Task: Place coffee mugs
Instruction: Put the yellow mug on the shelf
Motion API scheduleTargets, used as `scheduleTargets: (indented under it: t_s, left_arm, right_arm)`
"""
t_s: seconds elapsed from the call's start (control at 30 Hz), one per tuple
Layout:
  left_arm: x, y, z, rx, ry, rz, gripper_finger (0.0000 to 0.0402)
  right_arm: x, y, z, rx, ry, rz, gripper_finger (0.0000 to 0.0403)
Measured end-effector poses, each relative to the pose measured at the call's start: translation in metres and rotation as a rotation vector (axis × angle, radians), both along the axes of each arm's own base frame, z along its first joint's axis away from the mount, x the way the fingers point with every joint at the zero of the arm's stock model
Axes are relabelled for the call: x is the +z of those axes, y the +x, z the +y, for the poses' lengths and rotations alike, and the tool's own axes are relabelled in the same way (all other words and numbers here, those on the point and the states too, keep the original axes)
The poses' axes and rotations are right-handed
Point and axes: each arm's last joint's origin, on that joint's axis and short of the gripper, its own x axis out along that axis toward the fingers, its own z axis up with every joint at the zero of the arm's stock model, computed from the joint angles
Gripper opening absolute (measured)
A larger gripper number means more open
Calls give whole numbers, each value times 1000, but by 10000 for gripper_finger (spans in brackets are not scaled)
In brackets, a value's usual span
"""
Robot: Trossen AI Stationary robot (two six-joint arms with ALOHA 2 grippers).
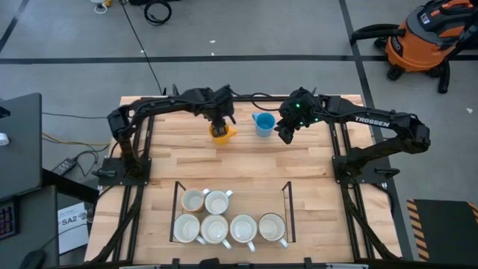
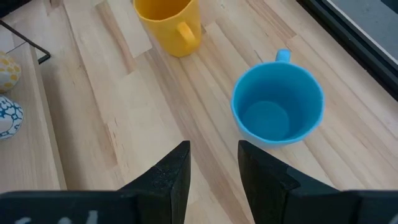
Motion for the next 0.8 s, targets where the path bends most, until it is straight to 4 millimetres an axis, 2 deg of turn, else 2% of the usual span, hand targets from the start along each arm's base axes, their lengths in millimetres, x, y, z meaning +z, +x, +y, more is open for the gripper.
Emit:
scheduleTargets:
  t_s: [0.4,0.57,0.8]
  left_arm:
    - [-32,10,5,68,-48,60,147]
    - [-33,10,2,135,-67,47,111]
    - [-32,11,-4,243,-120,29,41]
  right_arm:
    - [0,0,1,4,1,-2,139]
    - [0,0,1,4,0,-3,139]
    - [0,0,1,2,1,-3,139]
